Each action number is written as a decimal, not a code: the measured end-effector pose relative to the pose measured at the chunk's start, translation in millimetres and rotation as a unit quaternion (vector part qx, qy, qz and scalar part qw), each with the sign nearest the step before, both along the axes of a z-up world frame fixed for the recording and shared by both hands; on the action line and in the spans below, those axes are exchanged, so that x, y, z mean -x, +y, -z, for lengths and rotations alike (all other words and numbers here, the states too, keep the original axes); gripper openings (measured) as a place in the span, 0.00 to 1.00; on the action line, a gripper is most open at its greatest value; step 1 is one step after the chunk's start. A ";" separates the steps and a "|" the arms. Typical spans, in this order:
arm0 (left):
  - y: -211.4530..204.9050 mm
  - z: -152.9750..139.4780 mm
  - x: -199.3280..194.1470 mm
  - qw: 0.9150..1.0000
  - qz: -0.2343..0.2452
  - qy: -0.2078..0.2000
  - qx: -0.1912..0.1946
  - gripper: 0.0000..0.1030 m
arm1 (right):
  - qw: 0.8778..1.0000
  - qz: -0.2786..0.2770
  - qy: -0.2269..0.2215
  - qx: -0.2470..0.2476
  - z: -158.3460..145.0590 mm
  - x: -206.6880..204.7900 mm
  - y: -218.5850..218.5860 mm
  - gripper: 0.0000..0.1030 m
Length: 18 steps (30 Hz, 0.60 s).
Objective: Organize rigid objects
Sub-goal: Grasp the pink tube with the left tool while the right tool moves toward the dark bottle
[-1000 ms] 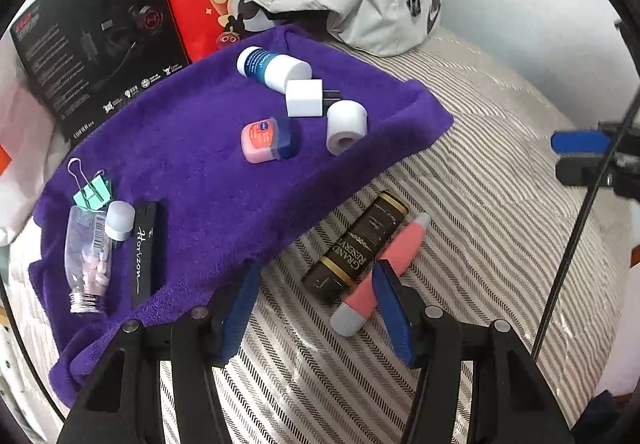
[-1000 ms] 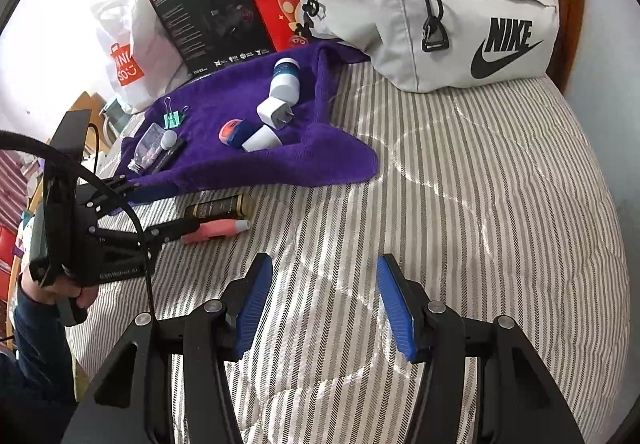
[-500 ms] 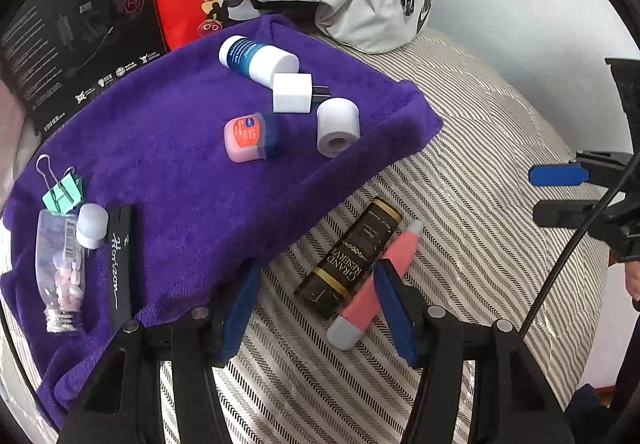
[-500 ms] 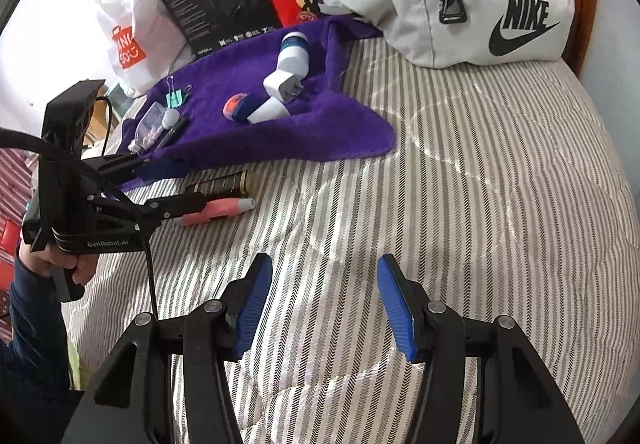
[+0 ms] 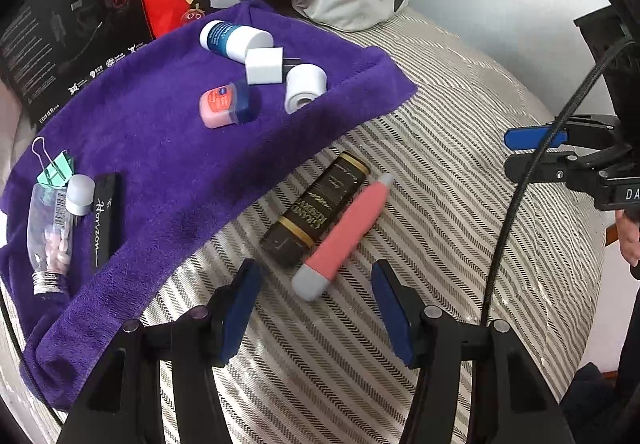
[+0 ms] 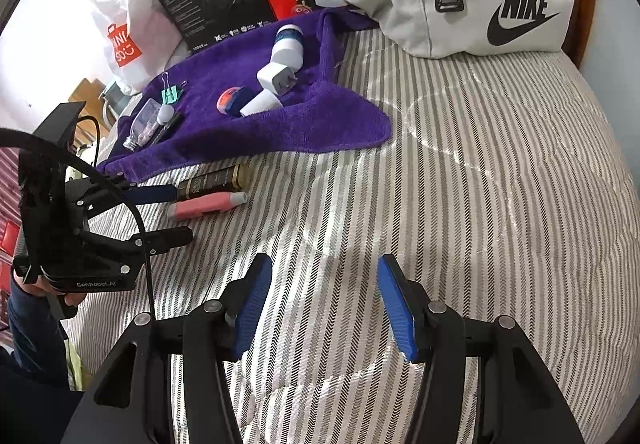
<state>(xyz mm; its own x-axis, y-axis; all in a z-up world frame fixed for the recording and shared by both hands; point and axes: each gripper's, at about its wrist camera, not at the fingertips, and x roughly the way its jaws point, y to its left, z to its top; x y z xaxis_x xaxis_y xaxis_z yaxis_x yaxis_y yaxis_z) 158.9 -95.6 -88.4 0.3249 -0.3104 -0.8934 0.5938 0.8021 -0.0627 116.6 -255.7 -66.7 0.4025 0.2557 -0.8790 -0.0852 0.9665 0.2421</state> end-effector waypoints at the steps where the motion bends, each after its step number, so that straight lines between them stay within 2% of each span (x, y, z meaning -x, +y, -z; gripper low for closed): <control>1: -1.6 -1.2 1.1 1.000 0.004 0.004 0.008 0.54 | 1.000 -0.001 0.001 -0.001 0.8 0.3 0.5 0.53; 3: -4.2 -2.2 4.5 1.000 0.012 0.014 0.022 0.53 | 1.000 -0.002 0.002 -0.001 1.3 0.7 0.8 0.53; 7: -16.2 -1.6 12.4 0.999 0.031 0.009 0.013 0.53 | 1.000 0.004 0.002 -0.003 2.0 1.5 -4.7 0.54; 10: -17.7 -2.1 9.1 0.999 0.030 0.014 0.027 0.52 | 1.000 0.012 0.005 -0.002 3.6 3.6 -12.8 0.55; 12: -18.7 -2.7 7.5 0.998 0.034 0.024 0.044 0.40 | 1.000 0.018 0.005 0.001 4.3 5.4 -18.0 0.55; 14: -23.2 -1.4 7.4 0.996 0.048 0.037 0.059 0.34 | 1.000 0.025 0.008 0.003 5.3 7.2 -24.4 0.55; 18: -30.1 -1.2 8.6 0.997 0.055 0.032 0.053 0.34 | 0.999 0.037 0.007 0.008 4.0 13.4 -38.7 0.55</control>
<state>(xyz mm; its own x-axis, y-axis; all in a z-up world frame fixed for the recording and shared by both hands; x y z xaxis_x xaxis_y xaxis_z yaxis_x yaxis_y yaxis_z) 150.3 -125.7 -87.2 0.2280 -0.4340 -0.8716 0.6698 0.7196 -0.1831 103.2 -294.4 -70.7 0.4084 0.2114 -0.8880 -0.0095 0.9737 0.2275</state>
